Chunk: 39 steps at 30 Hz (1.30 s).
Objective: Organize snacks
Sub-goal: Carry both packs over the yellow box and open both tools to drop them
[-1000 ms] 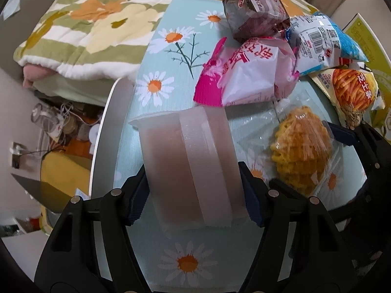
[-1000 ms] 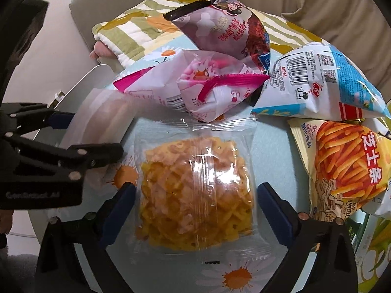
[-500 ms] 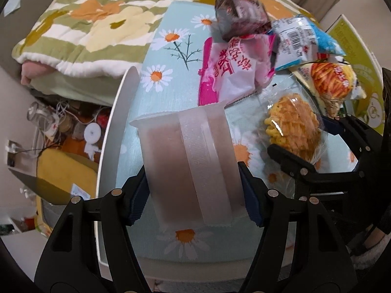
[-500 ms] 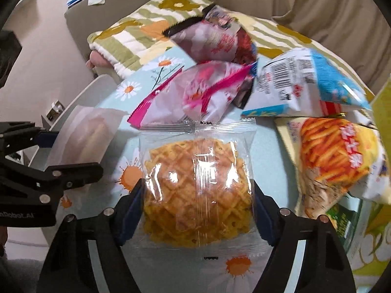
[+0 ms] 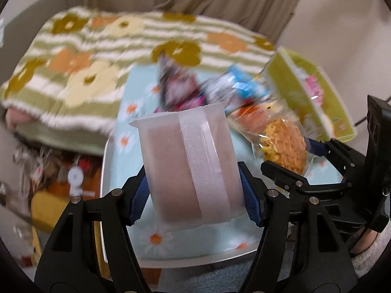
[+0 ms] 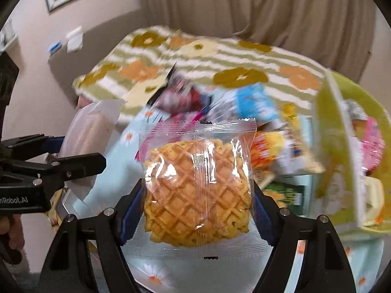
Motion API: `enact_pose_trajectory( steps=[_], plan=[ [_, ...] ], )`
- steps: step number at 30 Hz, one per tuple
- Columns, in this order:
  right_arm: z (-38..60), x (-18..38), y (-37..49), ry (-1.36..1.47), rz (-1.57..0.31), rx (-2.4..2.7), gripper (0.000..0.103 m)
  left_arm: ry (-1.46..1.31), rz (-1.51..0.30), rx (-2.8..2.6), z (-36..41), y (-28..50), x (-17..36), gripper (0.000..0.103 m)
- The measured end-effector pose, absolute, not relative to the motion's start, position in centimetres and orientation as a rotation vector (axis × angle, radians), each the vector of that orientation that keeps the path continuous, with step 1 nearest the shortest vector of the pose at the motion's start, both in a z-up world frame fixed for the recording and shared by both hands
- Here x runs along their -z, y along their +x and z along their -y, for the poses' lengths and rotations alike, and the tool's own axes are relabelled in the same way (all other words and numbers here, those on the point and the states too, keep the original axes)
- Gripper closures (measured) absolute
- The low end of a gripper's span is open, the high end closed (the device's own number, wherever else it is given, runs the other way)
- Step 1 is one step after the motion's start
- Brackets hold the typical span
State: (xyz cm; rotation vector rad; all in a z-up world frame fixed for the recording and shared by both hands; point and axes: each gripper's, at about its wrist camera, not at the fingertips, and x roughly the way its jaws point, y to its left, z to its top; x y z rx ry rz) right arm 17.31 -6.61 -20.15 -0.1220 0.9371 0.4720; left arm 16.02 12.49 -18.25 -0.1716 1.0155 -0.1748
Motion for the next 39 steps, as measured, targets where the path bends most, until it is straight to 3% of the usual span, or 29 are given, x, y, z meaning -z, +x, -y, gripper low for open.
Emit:
enact_pose_trajectory(
  steps=[8, 17, 29, 39],
  plan=[
    [14.7, 13.9, 18.0, -0.009, -0.822, -0.377, 0.028, -0.132, -0.89, 0.284, -5.9, 18.5, 11.6, 0.04],
    [26.7, 10.6, 20.2, 0.033, -0.77, -0.295, 0.028, -0.147, -0.845, 0.39, 5.7, 23.0, 9.3, 0.04],
    [36.8, 12.5, 23.4, 0.085, -0.824, -0.264, 0.028, -0.159, -0.959, 0.466, 19.1, 28.5, 13.7, 0.042],
    [39.4, 14.6, 25.0, 0.171, -0.874, -0.262, 0.028, -0.106, -1.099, 0.442, 20.7, 29.4, 18.8, 0.042]
  ],
)
